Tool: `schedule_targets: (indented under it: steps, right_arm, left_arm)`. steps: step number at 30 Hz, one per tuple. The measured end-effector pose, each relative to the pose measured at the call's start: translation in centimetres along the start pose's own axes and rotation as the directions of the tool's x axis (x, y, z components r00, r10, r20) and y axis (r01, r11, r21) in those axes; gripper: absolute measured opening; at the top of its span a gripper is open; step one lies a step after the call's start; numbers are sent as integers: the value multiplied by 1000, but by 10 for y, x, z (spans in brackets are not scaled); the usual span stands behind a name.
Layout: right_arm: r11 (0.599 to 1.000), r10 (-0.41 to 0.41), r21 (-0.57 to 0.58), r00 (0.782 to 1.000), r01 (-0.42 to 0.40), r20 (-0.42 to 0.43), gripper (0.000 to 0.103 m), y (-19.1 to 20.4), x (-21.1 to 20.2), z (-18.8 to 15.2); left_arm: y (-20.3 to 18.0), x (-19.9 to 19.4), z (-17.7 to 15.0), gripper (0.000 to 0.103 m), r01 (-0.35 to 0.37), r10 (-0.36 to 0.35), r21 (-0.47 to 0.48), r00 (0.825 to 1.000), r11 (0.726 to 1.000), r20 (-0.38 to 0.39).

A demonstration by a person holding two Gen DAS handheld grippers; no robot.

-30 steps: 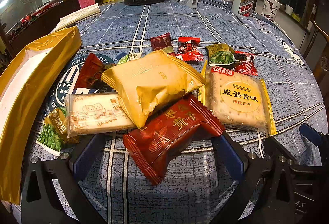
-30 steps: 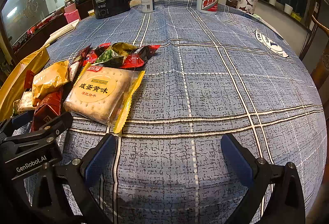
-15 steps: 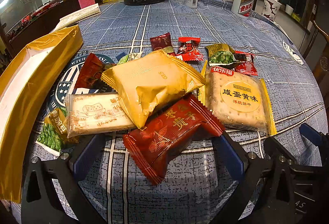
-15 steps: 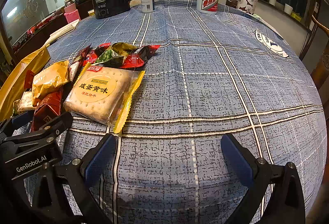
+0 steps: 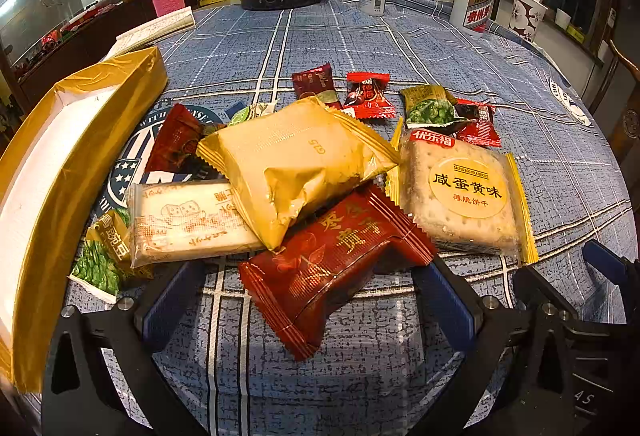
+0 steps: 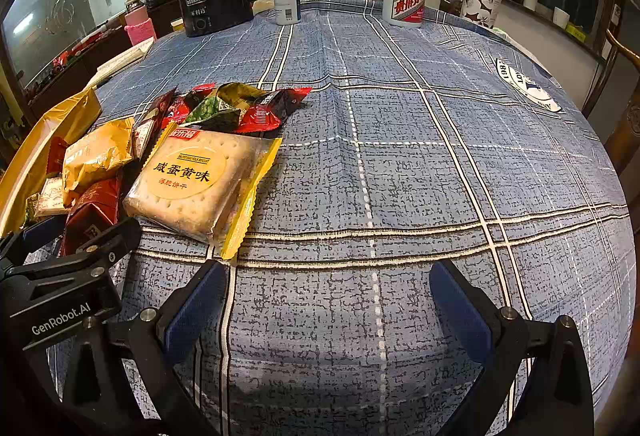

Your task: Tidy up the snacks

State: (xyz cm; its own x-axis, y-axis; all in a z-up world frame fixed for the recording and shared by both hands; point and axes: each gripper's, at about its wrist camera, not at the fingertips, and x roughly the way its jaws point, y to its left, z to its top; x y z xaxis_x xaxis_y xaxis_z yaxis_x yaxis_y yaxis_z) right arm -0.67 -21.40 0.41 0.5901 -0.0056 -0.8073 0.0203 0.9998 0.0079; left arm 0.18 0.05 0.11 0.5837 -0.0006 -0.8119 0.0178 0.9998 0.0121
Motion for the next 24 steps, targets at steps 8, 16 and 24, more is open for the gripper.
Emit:
schedule_targets:
  steps: [8,16,24]
  right_arm:
    - [1000,0,0,1000,0,0,102,0,0,0]
    - [1000,0,0,1000,0,0,102,0,0,0]
    - [1000,8,-7,999,-9,-34,103,0,-3,2]
  left_arm:
    - [0,0,0,103,0,0,0,1000,1000,0]
    - [0,0,0,103,0,0,1,1000,1000,0]
    - [1,-4,-2,103,69,-63,98,996,993,-66]
